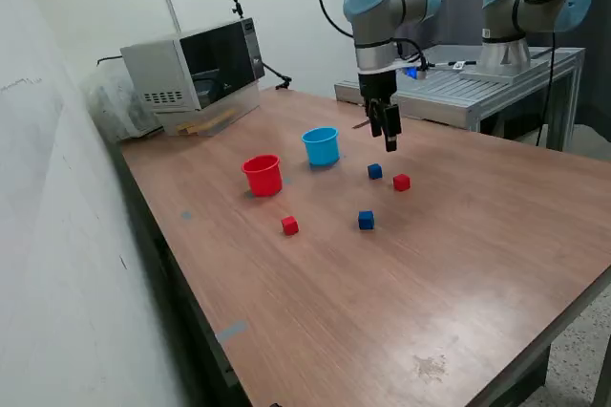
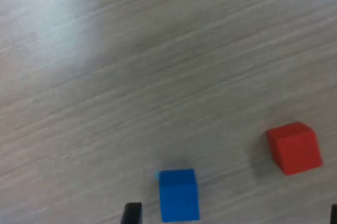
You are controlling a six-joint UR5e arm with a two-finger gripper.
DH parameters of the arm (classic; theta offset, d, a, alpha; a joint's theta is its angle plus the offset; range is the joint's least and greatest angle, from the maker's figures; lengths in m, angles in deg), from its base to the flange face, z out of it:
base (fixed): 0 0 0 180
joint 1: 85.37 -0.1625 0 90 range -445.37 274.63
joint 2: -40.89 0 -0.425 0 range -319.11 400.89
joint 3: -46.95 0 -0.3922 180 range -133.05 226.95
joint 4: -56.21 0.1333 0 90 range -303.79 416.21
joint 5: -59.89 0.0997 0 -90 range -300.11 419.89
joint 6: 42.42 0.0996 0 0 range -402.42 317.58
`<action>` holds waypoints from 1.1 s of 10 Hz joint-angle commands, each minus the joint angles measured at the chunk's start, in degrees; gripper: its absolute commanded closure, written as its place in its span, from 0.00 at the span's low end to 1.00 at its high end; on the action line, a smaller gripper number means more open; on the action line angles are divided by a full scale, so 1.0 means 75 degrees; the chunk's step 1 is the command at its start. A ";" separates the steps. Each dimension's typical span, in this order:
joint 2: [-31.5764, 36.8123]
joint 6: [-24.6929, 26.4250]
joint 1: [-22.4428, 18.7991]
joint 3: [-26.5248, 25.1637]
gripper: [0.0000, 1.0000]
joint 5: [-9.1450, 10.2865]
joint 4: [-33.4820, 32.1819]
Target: Place red objects in the red bin, and blue objects in the blue bin.
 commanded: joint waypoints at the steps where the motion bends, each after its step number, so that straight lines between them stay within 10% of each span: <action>1: -0.0224 0.0007 0.0041 0.0030 0.00 -0.0193 -0.0082; 11: -0.0834 0.0007 0.0475 0.0007 0.00 -0.0205 -0.0575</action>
